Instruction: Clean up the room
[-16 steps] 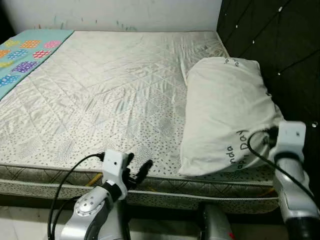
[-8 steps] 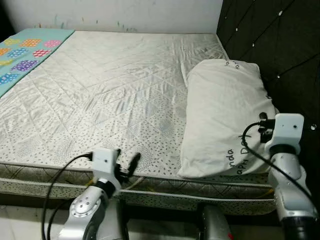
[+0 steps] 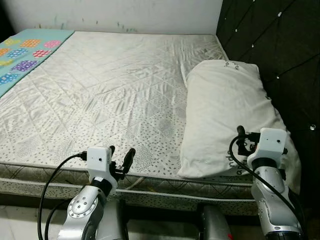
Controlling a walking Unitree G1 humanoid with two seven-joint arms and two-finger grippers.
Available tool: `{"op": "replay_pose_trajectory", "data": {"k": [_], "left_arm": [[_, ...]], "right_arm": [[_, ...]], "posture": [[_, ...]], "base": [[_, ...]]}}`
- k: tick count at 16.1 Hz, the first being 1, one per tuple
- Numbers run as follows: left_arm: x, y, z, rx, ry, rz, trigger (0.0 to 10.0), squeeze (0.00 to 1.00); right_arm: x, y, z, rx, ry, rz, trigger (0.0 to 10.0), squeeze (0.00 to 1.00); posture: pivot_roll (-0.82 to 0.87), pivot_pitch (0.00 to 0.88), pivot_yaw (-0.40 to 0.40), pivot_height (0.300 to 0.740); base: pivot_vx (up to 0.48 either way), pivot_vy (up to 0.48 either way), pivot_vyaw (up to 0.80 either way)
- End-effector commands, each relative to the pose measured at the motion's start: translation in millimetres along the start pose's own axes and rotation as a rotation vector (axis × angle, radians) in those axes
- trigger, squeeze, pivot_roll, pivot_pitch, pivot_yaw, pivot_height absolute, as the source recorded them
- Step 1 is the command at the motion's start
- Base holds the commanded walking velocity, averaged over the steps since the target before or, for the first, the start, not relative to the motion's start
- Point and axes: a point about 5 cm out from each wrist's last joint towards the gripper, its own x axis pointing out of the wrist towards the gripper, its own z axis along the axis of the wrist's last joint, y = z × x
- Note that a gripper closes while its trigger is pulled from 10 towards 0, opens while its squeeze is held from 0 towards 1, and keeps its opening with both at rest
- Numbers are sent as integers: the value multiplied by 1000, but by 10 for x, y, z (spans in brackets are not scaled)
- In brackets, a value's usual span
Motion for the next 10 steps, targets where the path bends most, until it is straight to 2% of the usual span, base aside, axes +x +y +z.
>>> {"op": "replay_pose_trajectory", "data": {"k": [1,5,8,9,10], "left_arm": [[26,39,60,23,-32,34,10000,0],[25,68,74,33,-52,80,10000,0],[39,48,63,29,-55,79,10000,0],[48,41,60,27,-57,80,10000,0],[50,39,59,27,-58,81,10000,0]], "right_arm": [[-2,20,59,16,-17,22,10000,1000],[-53,-10,-32,21,27,38,10000,1000],[-70,54,-68,10,57,72,10000,1000],[-61,125,-93,9,101,90,10000,0],[-57,149,-99,16,118,98,10000,0]], "posture": [[-86,0,1,570],[-89,0,0,570],[-96,0,-2,570],[-100,0,-3,570],[-100,0,-3,570]], "base": [[0,0,0],[0,0,0],[0,0,0],[0,0,0],[0,0,0]]}}
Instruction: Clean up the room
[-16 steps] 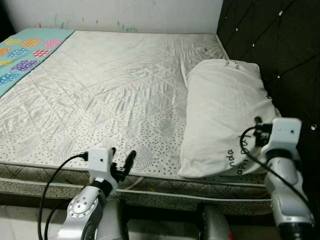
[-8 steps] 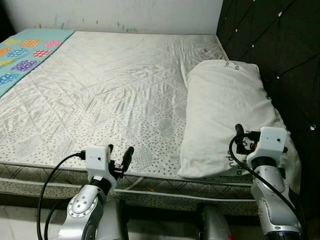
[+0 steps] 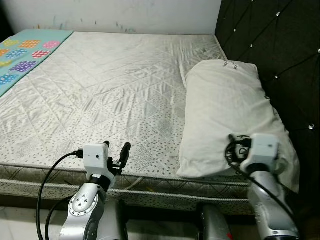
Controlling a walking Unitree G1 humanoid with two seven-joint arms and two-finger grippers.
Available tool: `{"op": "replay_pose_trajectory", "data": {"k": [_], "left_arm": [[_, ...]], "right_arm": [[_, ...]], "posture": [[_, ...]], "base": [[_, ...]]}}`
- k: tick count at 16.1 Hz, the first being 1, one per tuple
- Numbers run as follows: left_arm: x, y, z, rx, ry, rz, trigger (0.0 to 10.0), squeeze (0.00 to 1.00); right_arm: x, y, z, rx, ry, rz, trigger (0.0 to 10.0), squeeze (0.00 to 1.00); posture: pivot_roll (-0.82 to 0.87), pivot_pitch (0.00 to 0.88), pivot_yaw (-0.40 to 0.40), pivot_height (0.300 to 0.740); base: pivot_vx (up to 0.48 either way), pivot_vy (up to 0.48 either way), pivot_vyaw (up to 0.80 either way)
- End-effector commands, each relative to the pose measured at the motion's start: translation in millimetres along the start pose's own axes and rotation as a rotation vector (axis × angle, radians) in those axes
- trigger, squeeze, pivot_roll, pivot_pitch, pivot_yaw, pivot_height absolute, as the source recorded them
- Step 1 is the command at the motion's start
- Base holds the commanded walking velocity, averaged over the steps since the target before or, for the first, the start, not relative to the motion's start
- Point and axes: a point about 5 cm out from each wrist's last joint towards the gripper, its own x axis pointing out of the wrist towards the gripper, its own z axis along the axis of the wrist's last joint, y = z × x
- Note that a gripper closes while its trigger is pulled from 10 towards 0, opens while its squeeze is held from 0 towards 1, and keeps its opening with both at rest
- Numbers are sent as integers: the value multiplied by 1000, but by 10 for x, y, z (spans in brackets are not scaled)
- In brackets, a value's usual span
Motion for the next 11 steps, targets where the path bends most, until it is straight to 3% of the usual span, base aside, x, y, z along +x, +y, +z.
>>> {"op": "replay_pose_trajectory", "data": {"k": [1,5,11], "left_arm": [[16,11,1,13,0,9,10000,0],[18,9,-2,12,0,9,10000,0],[30,-1,-2,12,1,2,10000,0]], "right_arm": [[19,40,145,1,-50,23,10000,0],[92,1,253,21,-74,12,10000,0],[141,-56,283,36,-77,-7,10000,0]], "posture": [[-101,0,-3,570],[-96,0,-2,570],[-99,0,3,633]], "base": [[0,0,0],[0,0,0],[0,0,0]]}}
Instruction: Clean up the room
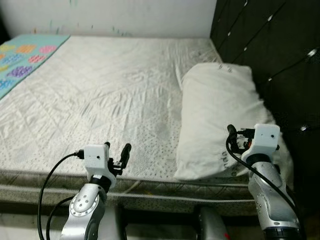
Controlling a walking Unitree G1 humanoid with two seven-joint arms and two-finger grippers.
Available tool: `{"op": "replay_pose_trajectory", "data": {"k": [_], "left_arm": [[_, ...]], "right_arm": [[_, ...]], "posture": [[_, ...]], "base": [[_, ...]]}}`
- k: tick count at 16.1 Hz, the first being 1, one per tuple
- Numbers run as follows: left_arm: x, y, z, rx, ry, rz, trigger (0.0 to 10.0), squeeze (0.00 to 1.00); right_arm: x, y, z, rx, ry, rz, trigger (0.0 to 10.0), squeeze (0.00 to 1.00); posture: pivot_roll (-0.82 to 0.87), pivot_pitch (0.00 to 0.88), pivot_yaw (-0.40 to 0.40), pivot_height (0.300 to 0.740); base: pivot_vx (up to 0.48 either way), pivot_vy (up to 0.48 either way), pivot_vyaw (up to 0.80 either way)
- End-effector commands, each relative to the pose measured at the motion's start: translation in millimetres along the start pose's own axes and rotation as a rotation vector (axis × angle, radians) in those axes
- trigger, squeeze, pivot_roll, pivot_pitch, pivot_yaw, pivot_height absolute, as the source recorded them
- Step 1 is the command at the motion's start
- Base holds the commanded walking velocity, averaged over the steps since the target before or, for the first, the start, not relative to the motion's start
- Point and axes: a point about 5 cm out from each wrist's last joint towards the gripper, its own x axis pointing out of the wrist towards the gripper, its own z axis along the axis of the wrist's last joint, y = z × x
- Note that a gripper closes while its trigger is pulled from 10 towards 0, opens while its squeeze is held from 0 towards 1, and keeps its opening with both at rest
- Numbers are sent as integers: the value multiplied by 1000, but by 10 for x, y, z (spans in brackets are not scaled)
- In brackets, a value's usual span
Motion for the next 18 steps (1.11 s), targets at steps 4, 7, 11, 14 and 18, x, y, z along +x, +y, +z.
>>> {"op": "replay_pose_trajectory", "data": {"k": [4,7,11,14,18], "left_arm": [[29,15,33,22,-9,-2,10000,0],[31,10,23,23,-7,-3,10000,0],[33,1,13,20,-2,-8,10000,0],[36,-9,-11,23,16,-12,10000,0],[71,11,-30,22,32,46,10000,0]], "right_arm": [[51,-18,46,10,-7,-13,10000,0],[58,-26,46,19,-9,-22,10000,0],[68,-22,49,14,-12,-25,10000,0],[79,-8,40,12,-9,-23,10000,0],[101,26,35,21,-10,-26,10000,0]], "posture": [[-97,0,4,692],[-96,0,4,721],[-94,0,5,740],[-89,0,-1,740],[-88,0,-2,740]], "base": [[0,0,0],[0,0,0],[0,0,0],[0,0,0],[0,0,0]]}}
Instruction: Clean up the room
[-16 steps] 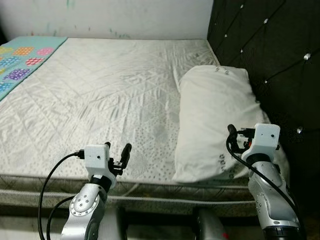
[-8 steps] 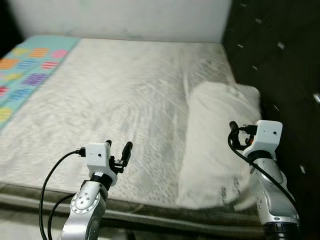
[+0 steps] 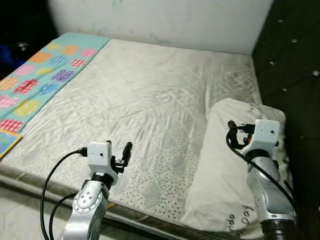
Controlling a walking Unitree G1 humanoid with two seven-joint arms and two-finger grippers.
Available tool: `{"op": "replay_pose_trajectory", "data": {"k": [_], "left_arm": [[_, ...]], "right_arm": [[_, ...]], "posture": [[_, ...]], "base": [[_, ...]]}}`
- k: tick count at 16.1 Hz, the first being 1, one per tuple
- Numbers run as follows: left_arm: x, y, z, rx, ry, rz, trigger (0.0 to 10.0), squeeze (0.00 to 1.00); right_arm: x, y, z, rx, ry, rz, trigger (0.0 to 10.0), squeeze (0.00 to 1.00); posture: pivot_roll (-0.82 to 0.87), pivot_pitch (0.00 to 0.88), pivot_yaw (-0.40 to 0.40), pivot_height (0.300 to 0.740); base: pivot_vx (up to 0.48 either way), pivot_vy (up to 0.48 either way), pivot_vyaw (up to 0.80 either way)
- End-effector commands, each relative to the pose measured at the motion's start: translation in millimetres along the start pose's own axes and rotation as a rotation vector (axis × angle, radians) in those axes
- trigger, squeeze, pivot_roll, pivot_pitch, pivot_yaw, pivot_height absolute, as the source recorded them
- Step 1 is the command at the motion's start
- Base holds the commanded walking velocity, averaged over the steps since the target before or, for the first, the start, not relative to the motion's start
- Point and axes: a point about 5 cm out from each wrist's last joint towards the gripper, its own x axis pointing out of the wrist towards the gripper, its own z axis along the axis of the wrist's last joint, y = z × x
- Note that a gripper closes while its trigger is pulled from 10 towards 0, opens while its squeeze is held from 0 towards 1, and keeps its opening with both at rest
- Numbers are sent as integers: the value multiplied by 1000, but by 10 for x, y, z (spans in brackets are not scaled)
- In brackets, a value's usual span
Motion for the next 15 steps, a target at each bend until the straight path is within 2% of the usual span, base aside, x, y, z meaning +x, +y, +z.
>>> {"op": "replay_pose_trajectory", "data": {"k": [1,2,4,5,7,9,10,11,12,13,15], "left_arm": [[12,41,-8,3,9,30,10000,0],[18,54,-2,1,3,36,10000,0],[71,97,-9,-21,-5,97,10000,0],[89,100,1,-19,-8,109,10000,0],[129,82,33,-33,-25,104,10000,0],[175,80,24,-99,7,98,10000,0],[183,83,27,-95,3,99,10000,0],[216,101,48,-77,-16,85,10000,0],[229,123,50,-36,-22,96,10000,0],[244,141,28,-55,-13,103,10000,0],[284,159,2,-63,-3,108,10000,0]], "right_arm": [[8,21,-27,9,23,7,10000,0],[-4,52,-42,19,29,36,10000,0],[-29,78,-266,66,151,32,10000,0],[-27,89,-287,57,160,30,10000,0],[14,72,-278,-64,152,-46,10000,0],[67,201,-172,30,102,91,10000,0],[80,183,-162,15,90,48,10000,0],[118,146,-148,-98,69,-41,10000,0],[127,178,-160,-105,98,-20,10000,0],[124,217,-147,-56,75,14,10000,0],[123,230,-149,-23,60,35,10000,0]], "posture": [[-88,0,-3,740],[-90,0,-2,740],[-92,0,-11,740],[-92,0,-11,740],[-97,0,-12,740],[-104,0,-8,740],[-105,0,-7,740],[-107,0,-1,740],[-108,0,3,740],[-117,0,13,740],[-126,0,20,740]], "base": [[0,0,0],[0,0,0],[0,0,0],[0,0,0],[0,0,0],[0,0,0],[0,0,0],[0,0,0],[0,0,0],[0,0,0],[0,0,0]]}}
